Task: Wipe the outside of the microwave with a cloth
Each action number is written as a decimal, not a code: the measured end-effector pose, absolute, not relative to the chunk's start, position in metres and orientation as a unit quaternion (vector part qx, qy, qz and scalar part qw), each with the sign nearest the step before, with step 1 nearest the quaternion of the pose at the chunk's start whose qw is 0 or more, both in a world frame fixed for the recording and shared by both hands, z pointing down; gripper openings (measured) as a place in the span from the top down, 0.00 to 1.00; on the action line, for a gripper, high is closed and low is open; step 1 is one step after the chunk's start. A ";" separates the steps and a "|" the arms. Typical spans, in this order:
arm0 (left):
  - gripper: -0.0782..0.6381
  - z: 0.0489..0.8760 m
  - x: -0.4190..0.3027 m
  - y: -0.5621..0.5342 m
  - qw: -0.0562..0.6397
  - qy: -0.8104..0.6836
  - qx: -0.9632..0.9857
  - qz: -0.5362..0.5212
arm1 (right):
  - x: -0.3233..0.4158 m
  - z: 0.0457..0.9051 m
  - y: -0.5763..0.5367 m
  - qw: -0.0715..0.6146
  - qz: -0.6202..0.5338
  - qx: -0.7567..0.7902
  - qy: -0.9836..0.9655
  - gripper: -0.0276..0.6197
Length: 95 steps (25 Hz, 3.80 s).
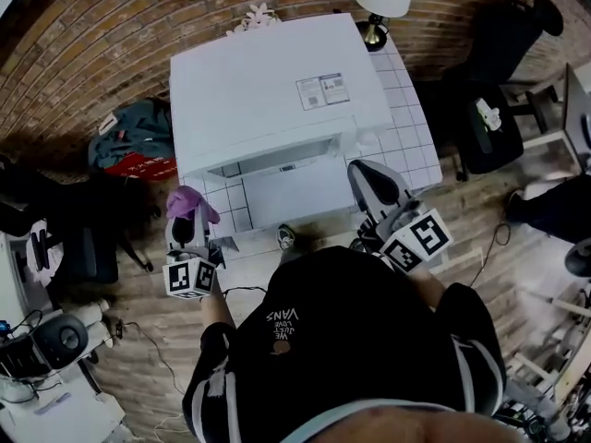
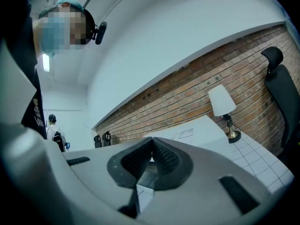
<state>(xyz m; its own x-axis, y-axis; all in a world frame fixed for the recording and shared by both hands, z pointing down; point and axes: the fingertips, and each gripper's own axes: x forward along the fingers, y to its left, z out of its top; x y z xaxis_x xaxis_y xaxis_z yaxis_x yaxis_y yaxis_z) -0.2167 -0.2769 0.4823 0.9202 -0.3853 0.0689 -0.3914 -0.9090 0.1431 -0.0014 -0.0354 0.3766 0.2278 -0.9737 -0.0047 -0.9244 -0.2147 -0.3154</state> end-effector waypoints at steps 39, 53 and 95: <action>0.71 0.433 0.176 0.074 0.117 -0.065 0.991 -0.027 | 0.285 0.390 0.204 0.119 -0.094 -0.771 0.618 0.96; 0.71 0.440 0.198 0.053 0.130 -0.244 0.960 -0.046 | 0.326 0.397 0.115 0.096 -0.138 -0.609 0.775 0.96; 0.71 0.468 0.319 -0.132 0.498 -0.270 0.756 -0.328 | 0.434 0.414 0.080 0.063 -0.171 -0.557 0.810 0.96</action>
